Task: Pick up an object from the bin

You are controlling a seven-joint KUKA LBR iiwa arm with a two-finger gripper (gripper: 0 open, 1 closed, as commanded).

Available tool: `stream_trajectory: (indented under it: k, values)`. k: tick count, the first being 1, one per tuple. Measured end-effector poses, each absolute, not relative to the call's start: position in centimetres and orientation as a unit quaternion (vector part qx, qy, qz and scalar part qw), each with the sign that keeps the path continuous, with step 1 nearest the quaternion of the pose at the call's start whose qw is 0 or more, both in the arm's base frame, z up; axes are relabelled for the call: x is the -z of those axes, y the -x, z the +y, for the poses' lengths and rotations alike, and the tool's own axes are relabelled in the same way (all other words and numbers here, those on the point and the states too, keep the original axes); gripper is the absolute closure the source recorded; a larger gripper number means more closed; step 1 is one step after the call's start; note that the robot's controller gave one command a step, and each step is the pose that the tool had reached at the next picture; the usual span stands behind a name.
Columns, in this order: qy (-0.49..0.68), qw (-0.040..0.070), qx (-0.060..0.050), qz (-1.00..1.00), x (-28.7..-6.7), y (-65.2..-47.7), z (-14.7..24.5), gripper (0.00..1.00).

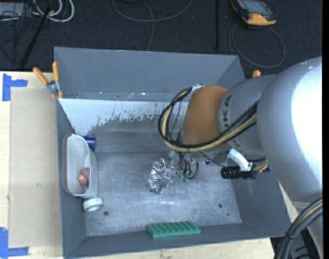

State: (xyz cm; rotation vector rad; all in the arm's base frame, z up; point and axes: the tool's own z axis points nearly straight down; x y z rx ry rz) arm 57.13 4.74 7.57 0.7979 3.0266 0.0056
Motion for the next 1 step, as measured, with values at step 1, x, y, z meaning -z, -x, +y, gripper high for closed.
stream_trajectory:
  k: [1]
  values:
    - [-0.253, 0.008, -0.003, 0.967, -7.8, -57.27, 4.88, 1.0]
